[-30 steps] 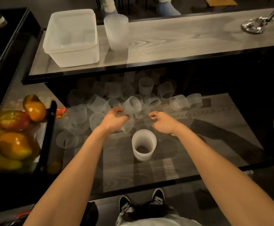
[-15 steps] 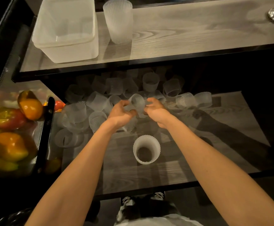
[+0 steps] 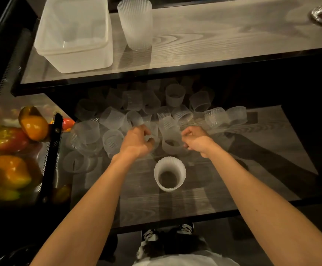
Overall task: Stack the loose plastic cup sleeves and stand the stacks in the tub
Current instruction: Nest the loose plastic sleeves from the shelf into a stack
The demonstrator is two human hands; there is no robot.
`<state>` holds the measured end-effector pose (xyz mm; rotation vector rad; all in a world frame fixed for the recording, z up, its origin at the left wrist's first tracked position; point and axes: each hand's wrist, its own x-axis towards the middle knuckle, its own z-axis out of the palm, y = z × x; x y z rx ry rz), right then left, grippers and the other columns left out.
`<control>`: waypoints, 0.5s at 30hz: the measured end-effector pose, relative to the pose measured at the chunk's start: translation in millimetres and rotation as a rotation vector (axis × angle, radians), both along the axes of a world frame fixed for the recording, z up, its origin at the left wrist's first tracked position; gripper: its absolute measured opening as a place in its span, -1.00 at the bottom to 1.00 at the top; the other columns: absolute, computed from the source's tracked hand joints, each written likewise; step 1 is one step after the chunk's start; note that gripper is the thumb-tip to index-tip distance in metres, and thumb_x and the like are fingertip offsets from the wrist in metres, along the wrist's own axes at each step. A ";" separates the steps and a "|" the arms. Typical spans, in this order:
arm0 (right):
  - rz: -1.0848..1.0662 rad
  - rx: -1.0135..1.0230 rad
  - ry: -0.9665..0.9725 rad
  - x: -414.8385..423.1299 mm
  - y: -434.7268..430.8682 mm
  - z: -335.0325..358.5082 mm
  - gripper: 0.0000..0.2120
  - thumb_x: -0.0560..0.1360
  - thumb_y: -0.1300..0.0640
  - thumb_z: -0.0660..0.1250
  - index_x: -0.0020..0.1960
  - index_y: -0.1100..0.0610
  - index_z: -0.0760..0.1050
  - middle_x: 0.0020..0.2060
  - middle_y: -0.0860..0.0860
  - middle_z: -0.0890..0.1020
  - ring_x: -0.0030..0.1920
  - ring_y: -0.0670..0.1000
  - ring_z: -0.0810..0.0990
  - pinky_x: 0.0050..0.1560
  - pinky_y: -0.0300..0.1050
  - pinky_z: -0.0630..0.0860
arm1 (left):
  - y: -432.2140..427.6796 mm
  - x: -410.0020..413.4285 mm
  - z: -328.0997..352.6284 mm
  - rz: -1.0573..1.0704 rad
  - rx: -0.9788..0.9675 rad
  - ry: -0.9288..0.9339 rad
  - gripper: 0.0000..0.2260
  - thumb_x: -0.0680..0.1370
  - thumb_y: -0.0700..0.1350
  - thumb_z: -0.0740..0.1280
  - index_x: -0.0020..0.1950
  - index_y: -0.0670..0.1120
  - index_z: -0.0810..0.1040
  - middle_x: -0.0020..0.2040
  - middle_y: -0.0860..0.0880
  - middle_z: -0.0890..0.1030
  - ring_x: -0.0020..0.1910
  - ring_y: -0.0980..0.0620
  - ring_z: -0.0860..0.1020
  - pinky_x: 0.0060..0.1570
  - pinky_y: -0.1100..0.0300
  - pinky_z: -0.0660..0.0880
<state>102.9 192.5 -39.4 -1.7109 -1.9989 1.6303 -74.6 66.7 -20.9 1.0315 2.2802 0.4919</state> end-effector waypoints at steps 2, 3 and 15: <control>0.071 0.040 -0.069 6.1 -4.2 -9.0 -0.89 0.52 0.22 0.34 0.01 0.04 0.54 -0.03 0.02 0.64 -0.04 0.03 0.66 0.06 -0.02 0.64 | -5.2 2.4 -7.2 -0.019 -0.070 0.128 -0.69 0.54 -0.02 0.42 0.26 -0.03 0.53 0.30 -0.07 0.51 0.21 -0.10 0.56 0.21 0.06 0.54; 0.113 0.051 -0.097 7.4 -6.3 -11.6 -0.88 0.52 0.21 0.35 0.02 0.03 0.53 -0.03 0.01 0.63 0.01 0.04 0.65 0.09 -0.03 0.61 | -7.1 4.5 -10.7 -0.037 -0.095 0.164 -0.65 0.54 -0.02 0.43 0.29 -0.05 0.52 0.32 -0.09 0.48 0.22 -0.12 0.55 0.22 0.06 0.53; 0.210 0.097 -0.084 9.3 -10.7 -7.8 -0.85 0.56 0.13 0.33 0.13 0.06 0.55 -0.04 -0.06 0.59 0.04 0.02 0.62 0.10 -0.11 0.55 | -14.4 13.0 -21.4 -0.108 -0.165 0.497 -0.72 0.56 -0.06 0.38 0.25 -0.08 0.60 0.28 -0.07 0.51 0.28 -0.16 0.46 0.07 -0.01 0.56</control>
